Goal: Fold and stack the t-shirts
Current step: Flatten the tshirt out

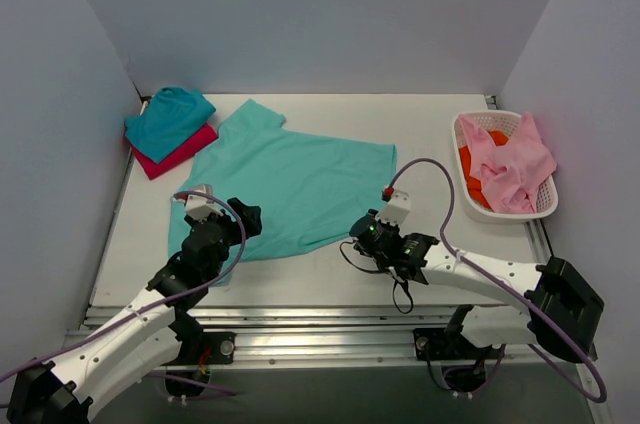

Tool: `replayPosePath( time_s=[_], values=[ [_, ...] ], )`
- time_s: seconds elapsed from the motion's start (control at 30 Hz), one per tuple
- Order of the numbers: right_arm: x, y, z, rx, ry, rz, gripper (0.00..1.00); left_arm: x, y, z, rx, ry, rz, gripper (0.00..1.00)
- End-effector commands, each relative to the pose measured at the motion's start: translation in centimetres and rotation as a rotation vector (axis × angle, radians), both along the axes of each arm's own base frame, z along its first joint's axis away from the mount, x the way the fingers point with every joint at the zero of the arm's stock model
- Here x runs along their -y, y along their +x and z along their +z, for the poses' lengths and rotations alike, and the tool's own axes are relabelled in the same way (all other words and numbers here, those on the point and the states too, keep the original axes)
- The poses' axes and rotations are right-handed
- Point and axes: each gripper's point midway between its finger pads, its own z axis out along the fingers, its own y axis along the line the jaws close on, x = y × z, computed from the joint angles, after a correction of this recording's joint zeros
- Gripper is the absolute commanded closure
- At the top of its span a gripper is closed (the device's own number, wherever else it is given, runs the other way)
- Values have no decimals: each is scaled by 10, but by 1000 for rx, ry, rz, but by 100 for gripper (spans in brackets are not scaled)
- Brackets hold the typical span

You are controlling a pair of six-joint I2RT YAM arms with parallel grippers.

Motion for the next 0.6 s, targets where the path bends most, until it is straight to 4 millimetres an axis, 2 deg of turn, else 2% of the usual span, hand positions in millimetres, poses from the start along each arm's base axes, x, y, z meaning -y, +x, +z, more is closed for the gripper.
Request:
replayPosePath(
  time_s=[0.0, 0.07, 0.13, 0.17, 0.23, 0.27, 0.33, 0.57],
  values=[
    [6, 2, -12, 5, -25, -51, 78, 6, 5, 15, 38, -48, -7, 6],
    [5, 8, -21, 2, -65, -55, 75, 7, 5, 14, 33, -47, -11, 6],
    [3, 20, -17, 24, -90, -73, 73, 7, 5, 14, 32, -47, -11, 5],
    [9, 28, -23, 20, -138, -86, 73, 7, 4, 14, 34, -49, -14, 6],
    [3, 47, -16, 46, -116, -94, 74, 4, 2, 14, 31, -47, -9, 5],
    [8, 55, -22, 30, -135, -96, 75, 4, 0, 11, 23, -41, -11, 6],
    [5, 69, -17, 46, -118, -101, 77, 1, -1, 13, 33, -45, -4, 5],
    [0, 98, -13, 52, -149, -104, 78, -3, -1, 11, 35, -36, 13, 6]
  ],
)
